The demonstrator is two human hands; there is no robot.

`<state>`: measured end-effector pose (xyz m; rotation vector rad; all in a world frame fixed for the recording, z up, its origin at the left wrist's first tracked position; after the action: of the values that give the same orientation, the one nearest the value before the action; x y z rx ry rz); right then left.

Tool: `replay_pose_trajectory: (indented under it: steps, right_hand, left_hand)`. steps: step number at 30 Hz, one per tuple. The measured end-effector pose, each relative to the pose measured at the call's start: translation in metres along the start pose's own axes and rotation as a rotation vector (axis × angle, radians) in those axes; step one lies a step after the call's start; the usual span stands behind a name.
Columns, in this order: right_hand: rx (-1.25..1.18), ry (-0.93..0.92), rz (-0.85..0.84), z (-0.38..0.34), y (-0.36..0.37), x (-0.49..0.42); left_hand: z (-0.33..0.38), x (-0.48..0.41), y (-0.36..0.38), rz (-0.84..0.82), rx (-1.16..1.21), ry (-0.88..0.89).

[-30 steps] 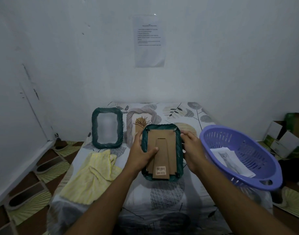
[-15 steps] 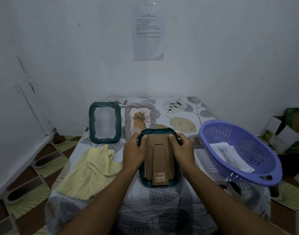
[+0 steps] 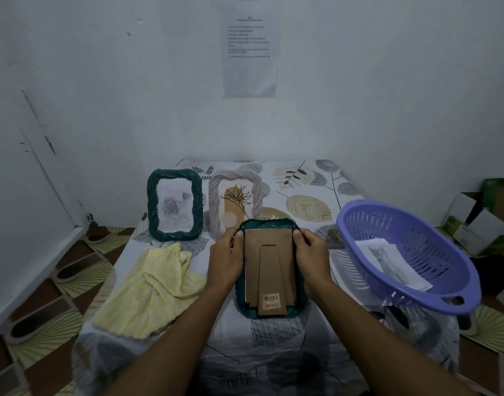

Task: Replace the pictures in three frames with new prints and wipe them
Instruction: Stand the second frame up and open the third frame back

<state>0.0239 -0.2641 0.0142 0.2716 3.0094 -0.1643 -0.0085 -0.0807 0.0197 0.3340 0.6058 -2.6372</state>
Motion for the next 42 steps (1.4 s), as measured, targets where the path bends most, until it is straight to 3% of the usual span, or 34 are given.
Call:
replay_pose_trajectory:
  steps: [7, 10, 16, 20, 24, 27, 42]
  right_hand:
    - [-0.102, 0.116, 0.028, 0.006, -0.005, -0.018]
    - [-0.047, 0.112, -0.044, 0.007, -0.007, -0.020]
    - [0.109, 0.053, -0.308, 0.010, -0.019, 0.011]
    - [0.047, 0.089, -0.320, 0.013, -0.023, 0.016]
    - [-0.113, 0.143, -0.343, 0.006, -0.027, 0.015]
    - [-0.075, 0.138, -0.414, 0.000, -0.030, 0.017]
    - [0.053, 0.069, -0.466, 0.002, -0.032, 0.026]
  left_hand:
    - [-0.031, 0.010, 0.006, -0.166, 0.048, -0.080]
    - [-0.041, 0.012, 0.006, -0.198, 0.116, -0.168]
    - [-0.032, -0.002, -0.003, -0.081, 0.174, -0.183]
    - [-0.021, -0.004, -0.005, -0.027, 0.161, -0.153]
    - [-0.014, 0.008, 0.001, -0.269, 0.276, -0.226]
    - [-0.007, 0.016, -0.001, -0.402, 0.292, -0.226]
    - [-0.018, 0.026, -0.002, -0.508, 0.385, -0.253]
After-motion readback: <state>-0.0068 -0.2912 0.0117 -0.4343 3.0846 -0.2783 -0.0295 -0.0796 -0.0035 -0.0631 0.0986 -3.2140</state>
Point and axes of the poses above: each hand's wrist, its own x-axis away from the middle knuckle, its own y-axis out of the palm, z = x × y, the point moved 4 cm from there along -x, towards the middle knuckle, and after that the axes turned 3 degrees about -y, right-handed, at the moved point
